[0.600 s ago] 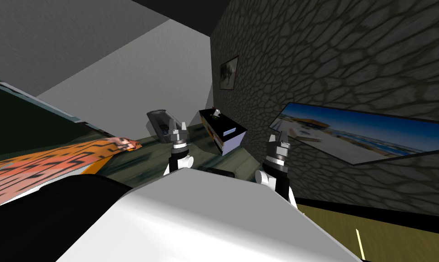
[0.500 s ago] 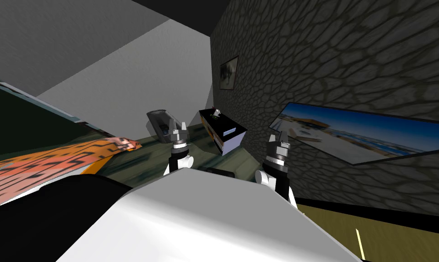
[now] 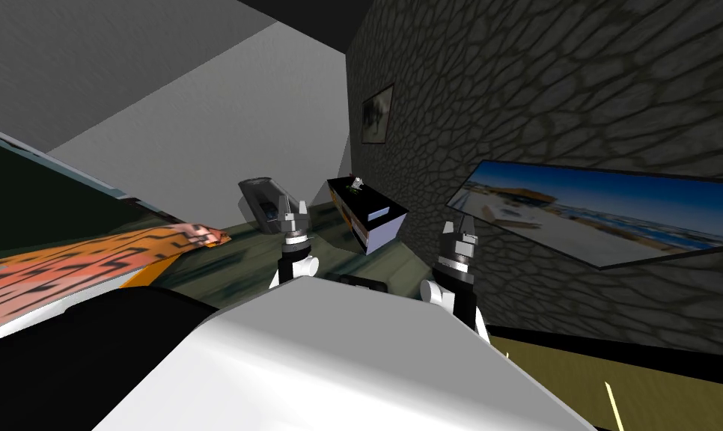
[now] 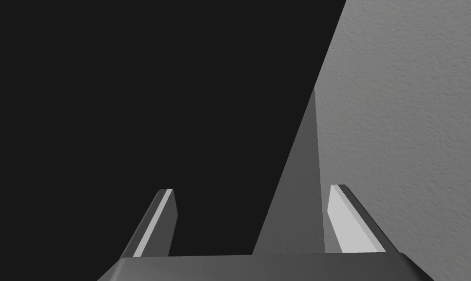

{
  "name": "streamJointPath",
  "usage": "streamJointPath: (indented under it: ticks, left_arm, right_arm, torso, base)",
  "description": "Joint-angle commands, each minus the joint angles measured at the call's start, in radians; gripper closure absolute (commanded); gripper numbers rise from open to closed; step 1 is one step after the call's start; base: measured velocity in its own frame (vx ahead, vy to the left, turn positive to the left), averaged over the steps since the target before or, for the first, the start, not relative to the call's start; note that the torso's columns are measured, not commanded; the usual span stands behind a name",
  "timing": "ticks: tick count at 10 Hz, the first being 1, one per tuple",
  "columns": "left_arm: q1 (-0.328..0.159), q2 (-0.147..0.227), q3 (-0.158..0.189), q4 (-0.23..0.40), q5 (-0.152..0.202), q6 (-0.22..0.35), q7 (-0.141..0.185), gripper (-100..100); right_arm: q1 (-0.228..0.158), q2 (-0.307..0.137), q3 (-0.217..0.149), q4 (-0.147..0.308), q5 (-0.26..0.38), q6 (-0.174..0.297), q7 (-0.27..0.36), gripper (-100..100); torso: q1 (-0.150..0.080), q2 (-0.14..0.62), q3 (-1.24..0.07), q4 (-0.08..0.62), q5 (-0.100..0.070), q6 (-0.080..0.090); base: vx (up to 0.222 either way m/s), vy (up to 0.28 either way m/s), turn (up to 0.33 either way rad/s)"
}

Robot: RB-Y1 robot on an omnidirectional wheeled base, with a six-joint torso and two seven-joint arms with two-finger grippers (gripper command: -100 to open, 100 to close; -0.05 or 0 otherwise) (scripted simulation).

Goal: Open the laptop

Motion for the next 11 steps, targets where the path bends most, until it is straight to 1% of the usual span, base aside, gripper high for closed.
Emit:
streamJointPath:
  ticks: [1,3,4,5,6,8,11]
  left_arm:
    - [0.0,0.0,0.0,0.0,0.0,0.0,0.0,0]
    - [0.0,0.0,0.0,0.0,0.0,0.0,0.0,0]
    - [0.0,0.0,0.0,0.0,0.0,0.0,0.0,0]
    - [0.0,0.0,0.0,0.0,0.0,0.0,0.0,0]
    - [0.0,0.0,0.0,0.0,0.0,0.0,0.0,0]
    - [0.0,0.0,0.0,0.0,0.0,0.0,0.0,0]
    - [0.0,0.0,0.0,0.0,0.0,0.0,0.0,0]
  right_arm:
    - [0.0,0.0,0.0,0.0,0.0,0.0,0.0,0]
    - [0.0,0.0,0.0,0.0,0.0,0.0,0.0,0]
    - [-0.001,-0.041,0.001,0.005,0.013,0.007,0.004,-100]
    - [-0.001,-0.069,0.003,0.01,0.026,0.013,0.008,-100]
    - [-0.002,-0.097,0.005,0.016,0.042,0.022,0.013,-100]
    - [-0.003,-0.144,0.01,0.032,0.087,0.045,0.027,-100]
    - [-0.006,-0.192,0.02,0.061,0.173,0.091,0.055,-100]
  torso:
    - [0.0,0.074,-0.147,0.074,0.0,0.0]
    - [0.0,0.222,-0.443,0.221,0.0,0.0]
    - [0.0,0.295,-0.59,0.295,0.0,0.0]
    - [0.0,0.329,-0.659,0.328,0.0,0.0]
    - [0.0,0.338,-0.679,0.338,0.0,0.0]
    - [0.0,0.341,-0.685,0.342,0.0,0.0]
    - [0.0,0.342,-0.685,0.342,0.0,0.0]
  base:
    - [0.0,0.0,0.0]
    - [0.0,0.0,0.0]
    - [0.013,0.003,0.048]
    - [0.018,0.004,0.07]
    - [0.021,0.001,0.096]
    - [0.033,0.006,0.104]
    - [0.049,0.004,0.167]
